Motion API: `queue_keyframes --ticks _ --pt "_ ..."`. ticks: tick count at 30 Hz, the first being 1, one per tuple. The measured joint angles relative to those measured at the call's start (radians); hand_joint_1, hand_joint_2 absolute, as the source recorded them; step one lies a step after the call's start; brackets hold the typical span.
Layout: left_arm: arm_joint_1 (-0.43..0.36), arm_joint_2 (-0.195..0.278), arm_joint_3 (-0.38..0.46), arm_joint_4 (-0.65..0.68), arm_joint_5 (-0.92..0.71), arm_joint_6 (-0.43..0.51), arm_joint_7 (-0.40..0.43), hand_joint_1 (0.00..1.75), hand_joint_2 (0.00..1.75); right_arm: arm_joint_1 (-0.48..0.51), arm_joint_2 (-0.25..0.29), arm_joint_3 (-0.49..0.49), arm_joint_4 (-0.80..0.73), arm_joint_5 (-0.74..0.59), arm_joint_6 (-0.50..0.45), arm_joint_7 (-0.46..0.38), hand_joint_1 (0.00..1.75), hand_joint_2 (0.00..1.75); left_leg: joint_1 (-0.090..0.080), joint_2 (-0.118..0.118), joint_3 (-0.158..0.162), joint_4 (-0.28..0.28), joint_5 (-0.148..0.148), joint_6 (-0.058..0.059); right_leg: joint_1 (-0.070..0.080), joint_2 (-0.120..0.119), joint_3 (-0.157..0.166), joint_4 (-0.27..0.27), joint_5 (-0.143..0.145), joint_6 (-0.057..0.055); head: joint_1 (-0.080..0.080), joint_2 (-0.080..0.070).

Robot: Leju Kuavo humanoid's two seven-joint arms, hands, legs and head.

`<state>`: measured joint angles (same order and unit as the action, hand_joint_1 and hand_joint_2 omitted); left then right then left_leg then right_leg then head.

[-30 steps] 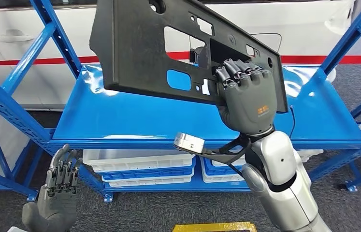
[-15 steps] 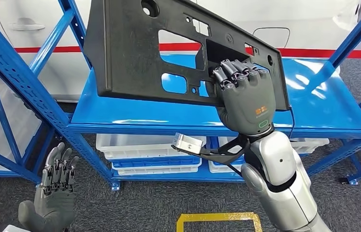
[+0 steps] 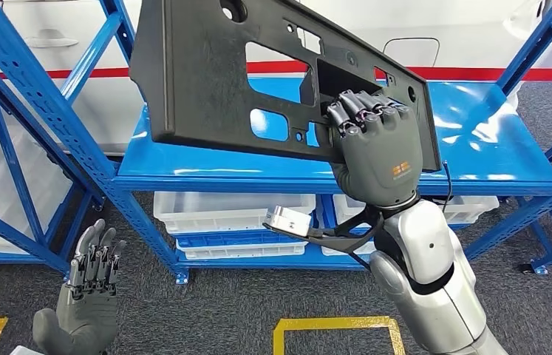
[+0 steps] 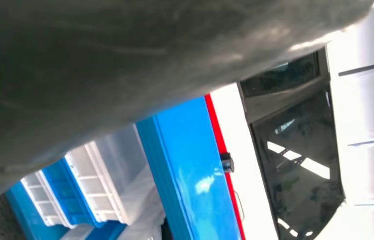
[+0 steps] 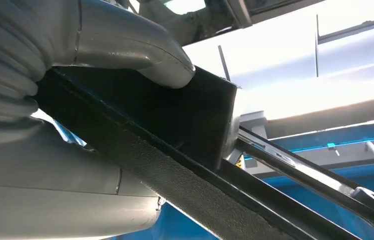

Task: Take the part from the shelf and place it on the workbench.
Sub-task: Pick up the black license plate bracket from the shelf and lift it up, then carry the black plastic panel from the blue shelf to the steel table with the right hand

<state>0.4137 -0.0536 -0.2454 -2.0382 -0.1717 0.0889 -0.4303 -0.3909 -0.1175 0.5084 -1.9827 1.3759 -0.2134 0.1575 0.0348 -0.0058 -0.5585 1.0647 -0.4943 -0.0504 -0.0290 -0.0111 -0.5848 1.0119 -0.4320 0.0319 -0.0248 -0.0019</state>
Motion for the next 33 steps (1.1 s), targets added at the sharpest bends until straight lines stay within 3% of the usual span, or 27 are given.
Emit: queue_keyframes --ticks 3,5,7,9,10,11,13,15,16,20,23,24,25,27,28,29,31,33 --pt "0.0 0.0 0.001 0.0 0.0 0.0 0.0 0.0 0.0 0.0 0.001 0.0 -0.001 0.0 0.0 0.0 1.75 1.75 -0.008 -0.005 -0.011 -0.012 0.006 0.031 0.001 0.002 -0.013 0.001 0.012 0.023 -0.003 0.0" --pt "-0.001 0.0 0.002 0.0 -0.001 0.001 0.001 0.0 0.0 0.0 0.0 0.0 -0.001 -0.01 0.002 0.0 1.75 1.75 -0.011 -0.004 -0.022 -0.016 0.02 0.056 -0.002 0.002 -0.032 0.019 -0.004 0.029 -0.001 0.0" --pt "0.001 -0.002 0.003 -0.001 -0.004 0.004 0.006 0.0 0.0 0.001 0.0 -0.001 -0.002 -0.039 0.01 -0.004 1.75 1.75 -0.013 -0.003 -0.038 -0.018 0.035 0.075 -0.002 0.004 -0.079 0.116 -0.066 0.021 0.001 0.0" --pt "0.006 -0.004 0.005 -0.001 -0.006 0.001 0.011 0.0 0.0 0.009 -0.002 -0.001 -0.002 -0.069 0.017 -0.008 1.75 1.75 -0.017 -0.003 -0.058 -0.018 0.049 0.084 0.0 0.006 -0.131 0.254 -0.129 0.015 0.002 0.0" --pt "0.01 -0.005 0.008 -0.001 -0.007 -0.004 0.012 0.0 0.0 0.016 -0.003 -0.001 -0.002 -0.078 0.019 -0.01 1.75 1.75 -0.02 -0.003 -0.068 -0.017 0.056 0.085 0.001 0.006 -0.139 0.292 -0.143 0.017 0.002 0.0" --pt "0.014 -0.006 0.011 -0.002 -0.007 -0.009 0.012 0.0 0.0 0.021 -0.004 -0.001 -0.003 -0.084 0.02 -0.011 1.75 1.75 -0.023 -0.003 -0.077 -0.017 0.063 0.085 0.003 0.007 -0.126 0.289 -0.14 0.022 0.002 0.0" --pt "0.019 -0.01 0.016 -0.005 -0.01 -0.019 0.012 0.0 0.0 0.026 -0.006 -0.001 -0.006 -0.095 0.022 -0.013 1.75 1.75 -0.025 -0.005 -0.091 -0.017 0.077 0.083 0.01 0.007 -0.042 0.173 -0.105 0.028 0.002 0.0" --pt "0.02 -0.016 0.021 -0.008 -0.015 -0.027 0.012 0.0 0.0 0.027 -0.007 -0.001 -0.012 -0.106 0.025 -0.016 1.75 1.75 -0.028 -0.005 -0.1 -0.019 0.09 0.076 0.021 0.008 0.051 0.037 -0.081 0.02 0.001 0.0" --pt "0.02 -0.018 0.023 -0.009 -0.016 -0.03 0.012 0.0 0.0 0.028 -0.007 -0.001 -0.015 -0.114 0.026 -0.018 1.75 1.75 -0.028 -0.005 -0.102 -0.02 0.096 0.071 0.026 0.008 0.073 0.0 -0.076 0.014 0.002 0.0" --pt "0.022 -0.023 0.029 -0.01 -0.018 -0.035 0.012 0.0 0.0 0.03 -0.007 -0.002 -0.019 -0.129 0.032 -0.02 1.75 1.75 -0.025 -0.003 -0.1 -0.024 0.11 0.057 0.034 0.01 0.065 -0.011 -0.067 0.006 0.007 0.0" --pt "0.022 -0.024 0.03 -0.01 -0.018 -0.036 0.012 0.0 0.0 0.031 -0.007 -0.002 -0.019 -0.132 0.033 -0.02 1.75 1.75 -0.024 -0.004 -0.1 -0.027 0.114 0.054 0.034 0.01 0.064 -0.011 -0.065 0.003 0.006 0.0" --pt "0.022 -0.024 0.032 -0.011 -0.019 -0.037 0.012 0.0 0.0 0.031 -0.007 -0.002 -0.018 -0.135 0.033 -0.02 1.75 1.75 -0.024 -0.004 -0.103 -0.027 0.113 0.05 0.028 0.009 0.065 -0.015 -0.059 -0.002 0.006 0.0" --pt "0.023 -0.025 0.034 -0.011 -0.019 -0.039 0.013 0.0 0.0 0.031 -0.007 -0.002 -0.018 -0.139 0.034 -0.021 1.75 1.75 -0.023 -0.003 -0.11 -0.013 0.092 0.046 0.023 0.008 0.062 -0.019 -0.049 -0.009 0.006 0.0" --pt "0.026 -0.025 0.042 -0.012 -0.019 -0.044 0.013 0.0 0.0 0.04 -0.006 -0.002 -0.018 -0.155 0.038 -0.026 1.75 1.75 -0.02 0.0 -0.13 0.114 0.003 0.031 0.011 0.007 0.031 -0.023 -0.014 -0.019 0.005 0.0" --pt "0.027 -0.025 0.046 -0.012 -0.019 -0.046 0.014 0.0 0.0 0.044 -0.006 -0.002 -0.018 -0.163 0.04 -0.029 1.75 1.75 -0.018 0.0 -0.117 0.151 -0.028 0.026 0.011 0.008 0.011 -0.02 -0.001 -0.02 0.004 0.0" --pt "0.028 -0.025 0.048 -0.012 -0.019 -0.046 0.014 0.0 0.0 0.049 -0.006 -0.002 -0.018 -0.168 0.041 -0.031 1.75 1.75 -0.015 -0.001 -0.084 0.151 -0.036 0.021 0.01 0.01 -0.006 -0.015 0.01 -0.017 0.003 0.0" --pt "0.027 -0.026 0.048 -0.013 -0.019 -0.047 0.015 0.0 0.0 0.051 -0.006 -0.003 -0.019 -0.172 0.042 -0.031 1.75 1.75 -0.011 -0.02 0.002 0.029 -0.017 0.024 0.011 0.015 -0.023 -0.004 0.018 -0.007 0.004 0.0" --pt "0.027 -0.027 0.049 -0.014 -0.019 -0.048 0.016 0.0 0.0 0.055 -0.006 -0.006 -0.02 -0.176 0.043 -0.031 1.75 1.75 -0.016 -0.032 0.029 -0.02 -0.022 0.033 0.013 0.02 -0.034 0.001 0.028 0.008 0.004 0.0"
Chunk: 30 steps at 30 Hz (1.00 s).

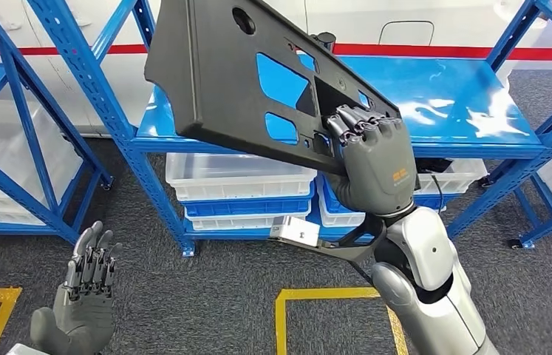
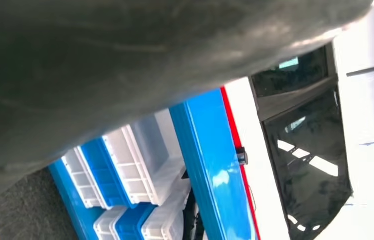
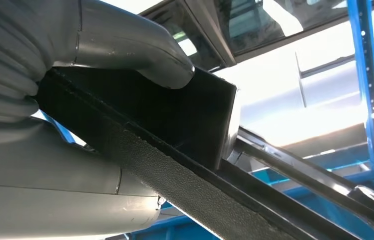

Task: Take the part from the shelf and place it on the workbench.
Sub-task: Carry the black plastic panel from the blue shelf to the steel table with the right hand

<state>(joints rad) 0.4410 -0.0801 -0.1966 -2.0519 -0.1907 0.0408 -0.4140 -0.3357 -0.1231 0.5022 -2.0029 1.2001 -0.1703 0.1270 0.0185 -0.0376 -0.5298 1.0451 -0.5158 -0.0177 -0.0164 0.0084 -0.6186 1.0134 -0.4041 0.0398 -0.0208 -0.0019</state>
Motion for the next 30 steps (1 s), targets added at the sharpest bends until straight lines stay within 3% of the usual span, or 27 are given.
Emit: queue_keyframes --ticks 2,4,6,8,9,10,12,14,15,18,19,21,23,24,25,26,28,30 --pt "0.001 -0.001 0.002 0.0 0.0 -0.001 0.0 0.0 0.0 0.004 -0.001 -0.002 -0.001 -0.003 0.0 0.0 1.75 1.75 -0.004 0.01 -0.011 -0.004 0.012 0.017 -0.001 0.006 -0.007 0.001 0.009 0.016 0.0 0.0" --pt "-0.001 -0.004 0.004 0.0 0.0 -0.003 0.0 0.0 0.0 0.006 -0.003 -0.005 -0.001 -0.004 0.0 0.0 1.75 1.75 -0.003 0.023 -0.024 -0.009 0.028 0.038 -0.003 0.006 -0.03 0.03 -0.016 0.02 0.002 0.0" --pt "-0.001 -0.007 0.007 0.0 0.0 -0.005 0.001 0.0 0.0 0.008 -0.004 -0.008 -0.001 -0.004 0.0 0.0 1.75 1.75 -0.003 0.035 -0.048 -0.01 0.046 0.052 -0.005 0.004 -0.078 0.14 -0.088 0.015 0.006 0.0" --pt "-0.001 -0.008 0.008 0.0 0.0 -0.005 0.001 0.0 0.0 0.01 -0.005 -0.011 -0.001 -0.004 0.0 0.0 1.75 1.75 -0.003 0.048 -0.075 -0.01 0.065 0.056 -0.005 0.003 -0.117 0.269 -0.145 0.019 0.008 0.0" --pt "-0.001 -0.008 0.009 0.0 0.0 -0.005 0.001 0.0 0.0 0.012 -0.006 -0.012 -0.001 -0.004 0.0 0.0 1.75 1.75 -0.003 0.054 -0.088 -0.01 0.074 0.055 -0.005 0.002 -0.115 0.293 -0.146 0.028 0.008 0.0" --pt "-0.001 -0.008 0.009 0.0 0.0 -0.005 0.001 0.0 0.0 0.013 -0.006 -0.013 -0.001 -0.004 0.0 0.0 1.75 1.75 -0.003 0.06 -0.099 -0.009 0.082 0.053 -0.005 0.001 -0.094 0.28 -0.133 0.039 0.008 0.0" --pt "-0.003 -0.009 0.009 -0.001 0.0 -0.005 0.001 0.0 0.0 0.014 -0.007 -0.016 -0.002 -0.006 0.0 -0.001 1.75 1.75 -0.004 0.072 -0.116 -0.009 0.098 0.047 -0.005 -0.023 0.003 0.154 -0.097 0.054 0.008 0.0" --pt "-0.005 -0.01 0.01 -0.001 0.0 -0.005 0.001 0.0 0.0 0.014 -0.007 -0.019 -0.004 -0.009 0.0 -0.002 1.75 1.75 -0.009 0.083 -0.124 -0.009 0.112 0.036 0.003 -0.053 0.094 0.018 -0.093 0.044 0.007 0.0" --pt "-0.006 -0.011 0.01 -0.001 -0.001 -0.005 0.001 0.0 0.0 0.014 -0.007 -0.02 -0.005 -0.011 0.0 -0.002 1.75 1.75 -0.01 0.089 -0.124 -0.01 0.118 0.03 0.007 -0.061 0.111 -0.015 -0.097 0.034 0.007 0.0" --pt "-0.007 -0.013 0.011 -0.001 -0.002 -0.004 0.002 0.0 0.0 0.015 -0.008 -0.023 -0.007 -0.011 0.0 -0.004 1.75 1.75 -0.006 0.101 -0.127 -0.013 0.123 0.01 0.006 -0.038 0.1 -0.029 -0.082 0.001 0.004 0.0" --pt "-0.007 -0.013 0.011 -0.001 -0.002 -0.004 0.002 0.0 0.0 0.015 -0.008 -0.024 -0.007 -0.011 0.0 -0.005 1.75 1.75 -0.005 0.092 -0.133 0.003 0.102 0.004 0.002 -0.031 0.096 -0.031 -0.072 -0.011 0.003 0.0" --pt "-0.007 -0.013 0.011 -0.001 -0.002 -0.003 0.002 0.0 0.0 0.016 -0.008 -0.024 -0.007 -0.011 0.0 -0.005 1.75 1.75 -0.003 0.059 -0.163 0.098 0.017 -0.002 -0.002 -0.017 0.084 -0.033 -0.053 -0.028 -0.001 0.0" --pt "-0.007 -0.013 0.011 -0.001 -0.002 -0.002 0.003 0.0 0.0 0.019 -0.007 -0.024 -0.006 -0.012 0.0 -0.005 1.75 1.75 -0.003 0.039 -0.196 0.226 -0.057 -0.004 0.001 -0.002 0.065 -0.03 -0.039 -0.034 -0.004 0.0" --pt "-0.007 -0.013 0.011 -0.001 -0.002 -0.002 0.003 0.0 0.0 0.021 -0.007 -0.024 -0.006 -0.012 0.0 -0.005 1.75 1.75 -0.003 0.036 -0.197 0.26 -0.069 -0.004 0.003 0.008 0.056 -0.027 -0.033 -0.034 -0.004 0.0" --pt "-0.007 -0.013 0.011 0.0 -0.002 -0.002 0.003 0.0 0.0 0.022 -0.007 -0.024 -0.006 -0.012 0.0 -0.005 1.75 1.75 -0.003 0.034 -0.179 0.252 -0.06 -0.002 0.004 0.018 0.047 -0.025 -0.029 -0.032 -0.005 0.0" --pt "-0.008 -0.013 0.011 0.0 -0.002 -0.002 0.003 0.0 0.0 0.023 -0.007 -0.024 -0.006 -0.012 0.0 -0.005 1.75 1.75 -0.003 0.03 -0.141 0.207 -0.038 0.001 0.005 0.029 0.04 -0.021 -0.025 -0.029 -0.005 0.0" --pt "-0.008 -0.013 0.011 0.0 -0.002 -0.002 0.004 0.0 0.0 0.023 -0.007 -0.024 -0.006 -0.012 0.0 -0.005 1.75 1.75 -0.003 -0.002 -0.047 0.067 0.0 0.011 0.005 0.048 0.028 -0.012 -0.019 -0.022 -0.005 0.0" --pt "-0.008 -0.014 0.011 -0.001 -0.002 -0.002 0.004 0.0 0.0 0.024 -0.007 -0.025 -0.007 -0.012 0.0 -0.005 1.75 1.75 -0.006 -0.028 -0.002 -0.008 0.011 0.018 0.001 0.064 0.016 -0.007 -0.011 -0.01 -0.007 0.0"
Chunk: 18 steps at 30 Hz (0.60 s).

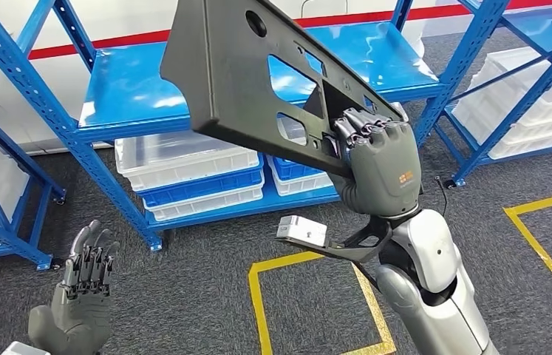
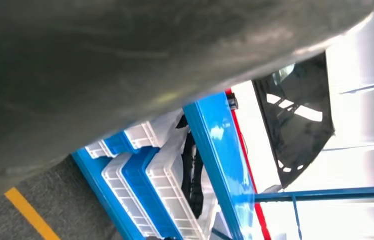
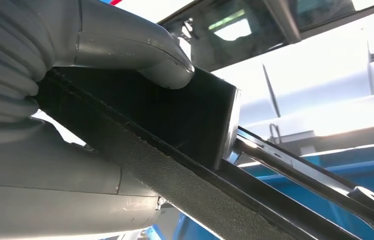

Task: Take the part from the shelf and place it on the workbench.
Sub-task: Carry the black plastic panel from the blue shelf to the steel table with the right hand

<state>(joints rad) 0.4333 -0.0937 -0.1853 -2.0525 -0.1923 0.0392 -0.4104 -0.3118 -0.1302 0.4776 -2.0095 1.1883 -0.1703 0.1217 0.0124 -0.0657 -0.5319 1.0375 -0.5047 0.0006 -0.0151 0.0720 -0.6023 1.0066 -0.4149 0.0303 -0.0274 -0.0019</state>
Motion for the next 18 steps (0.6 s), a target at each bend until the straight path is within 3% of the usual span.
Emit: queue_keyframes --ticks 2,4,5,7,9,10,11,13,15,17,18 --pt "0.0 0.0 0.0 0.0 0.0 0.0 0.0 0.0 0.0 0.002 0.0 -0.001 0.0 0.0 0.0 0.0 1.75 1.75 -0.006 0.011 -0.001 -0.008 0.007 0.006 -0.003 0.016 -0.009 -0.001 0.011 0.017 -0.003 0.0" --pt "-0.003 -0.001 0.0 0.0 0.0 0.0 0.0 0.0 0.0 0.002 -0.001 -0.002 -0.001 0.0 0.0 0.0 1.75 1.75 -0.003 0.035 -0.008 -0.018 0.022 0.02 -0.001 0.004 -0.03 0.018 0.0 0.023 -0.003 0.0" --pt "-0.003 -0.002 0.0 0.0 0.0 0.0 0.0 0.0 0.0 0.002 -0.002 -0.002 -0.002 0.0 0.0 0.0 1.75 1.75 0.0 0.048 -0.015 -0.023 0.031 0.028 0.001 -0.013 -0.048 0.049 -0.021 0.021 -0.001 0.0" --pt "-0.002 -0.003 0.001 0.0 0.0 0.0 0.0 0.0 0.0 0.001 -0.002 -0.002 -0.003 0.0 0.0 0.0 1.75 1.75 0.003 0.073 -0.033 -0.026 0.044 0.036 -0.001 -0.051 -0.099 0.169 -0.09 0.017 0.002 0.0" --pt "-0.002 -0.003 0.001 0.0 0.0 0.0 0.0 0.0 0.0 0.002 -0.001 -0.002 -0.003 0.0 0.0 0.0 1.75 1.75 0.004 0.098 -0.052 -0.025 0.056 0.034 -0.009 -0.061 -0.133 0.279 -0.132 0.027 0.001 0.0" --pt "-0.002 -0.003 0.001 0.0 0.0 0.0 0.0 0.0 0.0 0.003 -0.001 -0.002 -0.003 0.0 0.0 0.0 1.75 1.75 0.006 0.111 -0.059 -0.025 0.061 0.031 -0.013 -0.063 -0.125 0.286 -0.13 0.039 0.002 0.0" --pt "-0.002 -0.003 0.001 0.0 0.0 0.0 0.0 0.0 0.0 0.003 -0.001 -0.002 -0.003 0.0 0.0 0.0 1.75 1.75 0.009 0.123 -0.066 -0.025 0.066 0.027 -0.017 -0.069 -0.094 0.249 -0.113 0.053 0.002 0.0" --pt "-0.002 -0.003 0.002 0.0 0.0 0.0 0.0 0.0 0.0 0.002 -0.002 -0.002 -0.003 0.0 0.0 0.0 1.75 1.75 0.012 0.145 -0.074 -0.024 0.074 0.015 -0.021 -0.104 0.009 0.096 -0.073 0.077 0.004 0.0" --pt "-0.001 -0.003 0.002 0.0 0.0 0.0 -0.001 0.0 0.0 0.003 -0.002 -0.002 -0.004 0.0 -0.001 -0.001 1.75 1.75 0.009 0.163 -0.077 -0.023 0.082 0.001 -0.014 -0.127 0.073 -0.008 -0.053 0.072 0.007 0.0" --pt "0.0 -0.003 0.002 0.0 0.0 0.0 -0.002 0.0 0.0 0.009 -0.003 -0.003 -0.005 0.0 -0.001 -0.001 1.75 1.75 0.006 0.178 -0.078 -0.023 0.091 -0.012 -0.007 -0.114 0.069 -0.018 -0.047 0.05 0.006 0.0" --pt "0.0 -0.003 0.003 0.0 0.0 0.0 -0.003 0.0 0.0 0.012 -0.003 -0.004 -0.005 0.0 -0.002 -0.001 1.75 1.75 0.008 0.177 -0.08 -0.021 0.09 -0.018 -0.011 -0.106 0.063 -0.018 -0.044 0.041 0.006 0.0"
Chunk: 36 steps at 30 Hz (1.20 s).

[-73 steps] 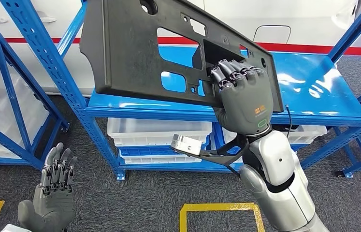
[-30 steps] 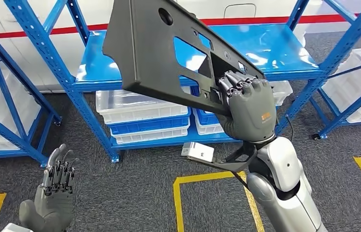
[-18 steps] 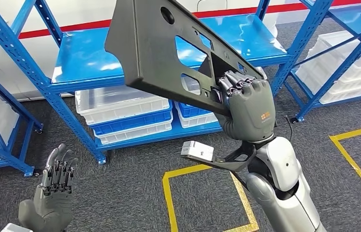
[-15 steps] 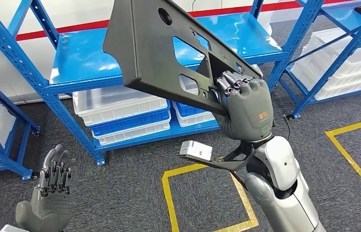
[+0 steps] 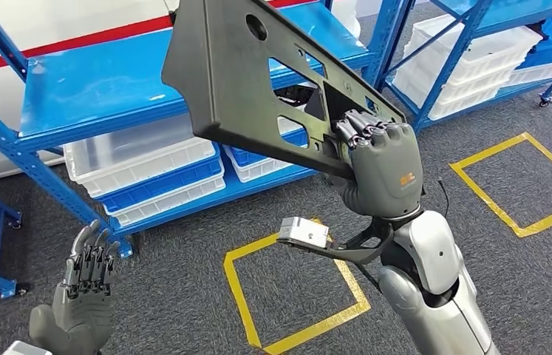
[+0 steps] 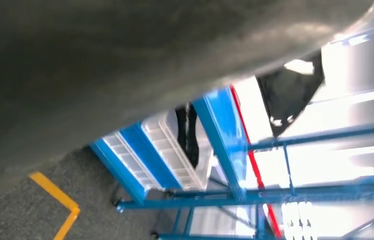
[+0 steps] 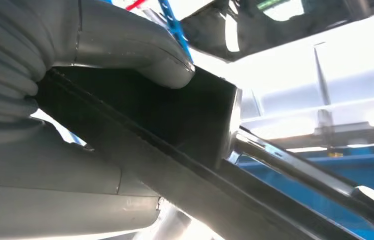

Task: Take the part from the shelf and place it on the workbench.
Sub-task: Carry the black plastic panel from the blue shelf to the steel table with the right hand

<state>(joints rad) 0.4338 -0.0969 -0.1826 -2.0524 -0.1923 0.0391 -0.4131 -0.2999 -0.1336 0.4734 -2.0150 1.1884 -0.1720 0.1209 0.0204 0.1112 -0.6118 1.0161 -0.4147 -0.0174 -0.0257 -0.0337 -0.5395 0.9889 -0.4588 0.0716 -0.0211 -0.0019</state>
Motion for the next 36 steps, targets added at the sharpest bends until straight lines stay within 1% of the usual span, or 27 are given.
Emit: queue_keyframes --ticks 1,2,4,5,6,7,8,9,11,13,15,16,17,19,21,22,23,24,25,26,27,28,30,31,33,34,36 --pt "0.001 0.0 0.0 0.0 0.0 0.0 0.0 0.0 0.0 0.003 -0.001 -0.002 0.0 0.001 -0.001 0.0 1.75 1.75 0.003 -0.014 -0.004 0.009 -0.013 -0.004 -0.002 0.01 -0.006 0.001 0.005 -0.01 -0.002 0.0" --pt "0.002 0.0 0.001 0.0 0.0 -0.002 -0.001 0.0 0.0 0.006 -0.001 -0.003 0.0 0.002 -0.002 0.0 1.75 1.75 0.006 -0.038 -0.014 0.036 -0.04 -0.007 -0.004 0.019 -0.012 0.0 0.012 -0.021 -0.004 0.0" --pt "0.007 0.0 0.003 0.0 0.0 -0.008 -0.002 0.0 0.0 0.013 -0.001 -0.007 0.0 0.007 -0.005 0.001 1.75 1.75 0.005 -0.092 -0.05 0.147 -0.127 -0.006 -0.002 0.038 -0.025 0.0 0.024 -0.041 -0.008 0.0" --pt "0.01 0.0 0.004 0.001 0.0 -0.012 -0.002 0.0 0.0 0.018 -0.001 -0.01 -0.001 0.01 -0.007 0.002 1.75 1.75 0.003 -0.105 -0.071 0.214 -0.164 -0.004 0.002 0.048 -0.032 0.001 0.029 -0.048 -0.009 0.0" --pt "0.011 0.0 0.004 0.001 0.0 -0.014 -0.002 0.0 0.0 0.025 -0.002 -0.013 -0.002 0.012 -0.008 0.003 1.75 1.75 0.001 -0.11 -0.084 0.263 -0.185 -0.002 0.007 0.059 -0.038 0.002 0.033 -0.053 -0.01 0.0" --pt "0.012 0.0 0.005 0.001 0.0 -0.015 -0.002 0.0 0.0 0.033 -0.003 -0.017 -0.003 0.013 -0.01 0.003 1.75 1.75 0.0 -0.113 -0.079 0.277 -0.184 0.002 0.011 0.071 -0.044 0.004 0.037 -0.056 -0.009 0.0" --pt "0.012 0.0 0.005 0.002 0.0 -0.015 -0.002 0.0 0.0 0.041 -0.004 -0.021 -0.005 0.015 -0.01 0.003 1.75 1.75 -0.001 -0.116 -0.058 0.255 -0.166 0.008 0.014 0.084 -0.05 0.006 0.04 -0.056 -0.009 0.0" --pt "0.013 0.0 0.006 0.002 0.0 -0.016 -0.002 0.0 0.0 0.046 -0.005 -0.025 -0.008 0.016 -0.011 0.004 1.75 1.75 -0.001 -0.124 -0.022 0.203 -0.138 0.014 0.017 0.097 -0.054 0.01 0.042 -0.056 -0.009 0.0" --pt "0.013 -0.001 0.008 0.002 0.0 -0.017 -0.002 0.0 0.0 0.051 -0.007 -0.033 -0.015 0.02 -0.014 0.005 1.75 1.75 -0.001 -0.169 0.052 0.082 -0.1 0.026 0.017 0.121 -0.066 0.018 0.047 -0.051 -0.008 0.0" --pt "0.014 -0.003 0.009 0.002 0.0 -0.018 -0.002 0.0 0.0 0.057 -0.008 -0.041 -0.021 0.022 -0.019 0.006 1.75 1.75 -0.004 -0.2 0.083 0.027 -0.096 0.03 0.011 0.143 -0.078 0.021 0.056 -0.037 -0.009 0.0" --pt "0.014 -0.005 0.01 0.002 0.0 -0.021 -0.001 0.0 0.0 0.069 -0.011 -0.05 -0.029 0.023 -0.022 0.006 1.75 1.75 -0.007 -0.179 0.083 0.014 -0.088 0.034 0.007 0.163 -0.089 0.02 0.065 -0.02 -0.011 0.0" --pt "0.013 -0.006 0.01 0.002 0.0 -0.023 -0.001 0.0 0.0 0.075 -0.013 -0.056 -0.034 0.024 -0.024 0.006 1.75 1.75 -0.007 -0.163 0.082 0.008 -0.082 0.038 0.009 0.154 -0.098 0.025 0.062 -0.015 -0.01 0.0" --pt "0.013 -0.007 0.01 0.002 0.0 -0.025 0.0 0.0 0.0 0.079 -0.015 -0.061 -0.039 0.024 -0.026 0.006 1.75 1.75 -0.005 -0.147 0.08 0.002 -0.076 0.043 0.012 0.131 -0.112 0.046 0.047 -0.012 -0.005 0.0" --pt "0.013 -0.01 0.011 0.002 0.0 -0.027 0.002 0.0 0.0 0.085 -0.018 -0.071 -0.045 0.025 -0.032 0.006 1.75 1.75 -0.004 -0.115 0.07 -0.004 -0.066 0.052 0.014 0.071 -0.16 0.146 -0.01 -0.014 0.003 0.0" --pt "0.014 -0.011 0.012 0.003 0.0 -0.029 0.004 0.0 0.0 0.094 -0.02 -0.077 -0.047 0.028 -0.034 0.007 1.75 1.75 -0.003 -0.083 0.058 -0.004 -0.059 0.054 0.006 0.049 -0.204 0.27 -0.061 -0.009 0.007 0.0" --pt "0.014 -0.011 0.012 0.004 0.0 -0.029 0.004 0.0 0.0 0.101 -0.022 -0.082 -0.048 0.031 -0.035 0.008 1.75 1.75 -0.003 -0.068 0.053 -0.004 -0.056 0.053 0.001 0.045 -0.207 0.295 -0.066 0.0 0.008 0.0" --pt "0.015 -0.012 0.012 0.006 -0.001 -0.03 0.004 0.0 0.0 0.107 -0.023 -0.086 -0.05 0.034 -0.037 0.009 1.75 1.75 -0.001 -0.053 0.05 -0.004 -0.054 0.051 -0.004 0.04 -0.189 0.282 -0.059 0.012 0.009 0.0" --pt "0.015 -0.012 0.012 0.007 -0.003 -0.03 0.004 0.0 0.0 0.113 -0.024 -0.09 -0.053 0.039 -0.038 0.009 1.75 1.75 0.001 -0.04 0.048 -0.003 -0.052 0.048 -0.008 0.032 -0.15 0.229 -0.039 0.026 0.009 0.0" --pt "0.016 -0.013 0.012 0.007 -0.01 -0.03 0.002 0.0 0.0 0.117 -0.025 -0.094 -0.058 0.044 -0.039 0.009 1.75 1.75 0.002 -0.029 0.047 -0.003 -0.05 0.045 -0.011 0.013 -0.1 0.152 -0.019 0.037 0.009 0.0" --pt "0.018 -0.014 0.012 0.007 -0.02 -0.031 -0.001 0.0 0.0 0.12 -0.025 -0.096 -0.064 0.051 -0.037 0.009 1.75 1.75 0.0 -0.018 0.046 -0.003 -0.049 0.04 -0.008 -0.005 -0.054 0.081 -0.002 0.041 0.01 0.0" --pt "0.02 -0.015 0.012 0.007 -0.03 -0.033 -0.004 0.0 0.0 0.122 -0.025 -0.098 -0.07 0.058 -0.033 0.01 1.75 1.75 -0.003 -0.009 0.045 -0.003 -0.046 0.034 -0.004 -0.02 -0.025 0.031 0.01 0.037 0.01 0.0" --pt "0.022 -0.016 0.013 0.006 -0.039 -0.036 -0.006 0.0 0.0 0.123 -0.026 -0.098 -0.075 0.064 -0.026 0.012 1.75 1.75 -0.006 -0.001 0.044 -0.003 -0.043 0.028 0.002 -0.028 -0.013 0.005 0.014 0.03 0.01 0.0" --pt "0.027 -0.017 0.013 0.006 -0.05 -0.045 -0.008 0.0 0.0 0.123 -0.029 -0.098 -0.081 0.072 -0.014 0.017 1.75 1.75 -0.009 0.012 0.042 -0.003 -0.037 0.015 0.007 -0.014 -0.022 0.002 0.021 0.01 0.009 0.0" --pt "0.029 -0.017 0.013 0.006 -0.053 -0.049 -0.008 0.0 0.0 0.122 -0.03 -0.098 -0.083 0.074 -0.01 0.018 1.75 1.75 -0.007 0.002 0.038 0.002 -0.045 0.01 0.004 -0.005 -0.027 0.001 0.025 0.001 0.008 0.0" --pt "0.033 -0.017 0.013 0.006 -0.056 -0.051 -0.007 0.0 0.0 0.116 -0.031 -0.098 -0.088 0.076 -0.006 0.02 1.75 1.75 -0.002 -0.049 0.018 0.058 -0.1 0.005 -0.002 0.013 -0.039 -0.002 0.037 -0.023 0.006 0.0" --pt "0.035 -0.017 0.013 0.006 -0.056 -0.051 -0.007 0.0 0.0 0.113 -0.031 -0.097 -0.09 0.077 -0.004 0.02 1.75 1.75 -0.001 -0.081 -0.001 0.116 -0.145 0.005 -0.002 0.022 -0.045 -0.002 0.043 -0.034 0.003 0.0" --pt "0.039 -0.017 0.014 0.005 -0.057 -0.051 -0.007 0.0 0.0 0.11 -0.03 -0.097 -0.09 0.077 -0.001 0.02 1.75 1.75 -0.002 -0.11 -0.041 0.243 -0.216 0.008 0.004 0.043 -0.06 -0.001 0.054 -0.049 0.001 0.0"
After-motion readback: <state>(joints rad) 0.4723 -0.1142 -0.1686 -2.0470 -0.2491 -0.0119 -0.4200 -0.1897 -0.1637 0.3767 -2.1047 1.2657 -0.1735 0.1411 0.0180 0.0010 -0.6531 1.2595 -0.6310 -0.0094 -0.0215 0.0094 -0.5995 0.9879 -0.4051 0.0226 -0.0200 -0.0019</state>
